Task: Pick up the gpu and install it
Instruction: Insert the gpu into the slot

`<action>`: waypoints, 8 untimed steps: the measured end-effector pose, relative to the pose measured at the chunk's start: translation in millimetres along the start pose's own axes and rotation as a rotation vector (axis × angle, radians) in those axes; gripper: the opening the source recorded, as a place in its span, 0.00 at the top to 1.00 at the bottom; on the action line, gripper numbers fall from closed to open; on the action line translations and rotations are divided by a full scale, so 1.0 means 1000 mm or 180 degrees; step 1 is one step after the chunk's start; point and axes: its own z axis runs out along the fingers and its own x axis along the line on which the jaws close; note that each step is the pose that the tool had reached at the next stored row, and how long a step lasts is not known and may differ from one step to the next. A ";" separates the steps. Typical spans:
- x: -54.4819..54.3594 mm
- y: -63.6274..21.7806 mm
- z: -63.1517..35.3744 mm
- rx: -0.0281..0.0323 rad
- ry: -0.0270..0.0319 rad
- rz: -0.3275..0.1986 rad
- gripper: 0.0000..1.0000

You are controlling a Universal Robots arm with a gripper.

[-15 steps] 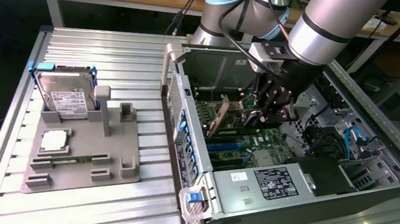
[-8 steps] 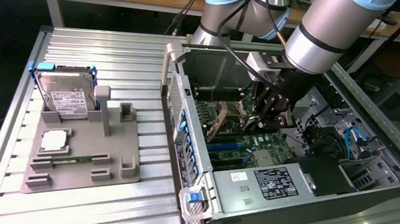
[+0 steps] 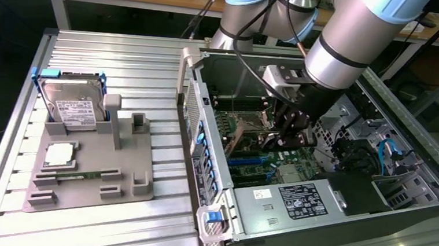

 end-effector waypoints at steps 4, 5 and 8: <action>0.000 0.0081 0.0053 0.0000 0.0000 0.0005 0.73; 0.000 0.0094 0.0064 0.0000 -0.0001 0.0008 0.73; 0.000 0.0116 0.0088 0.0000 0.0000 0.0010 0.73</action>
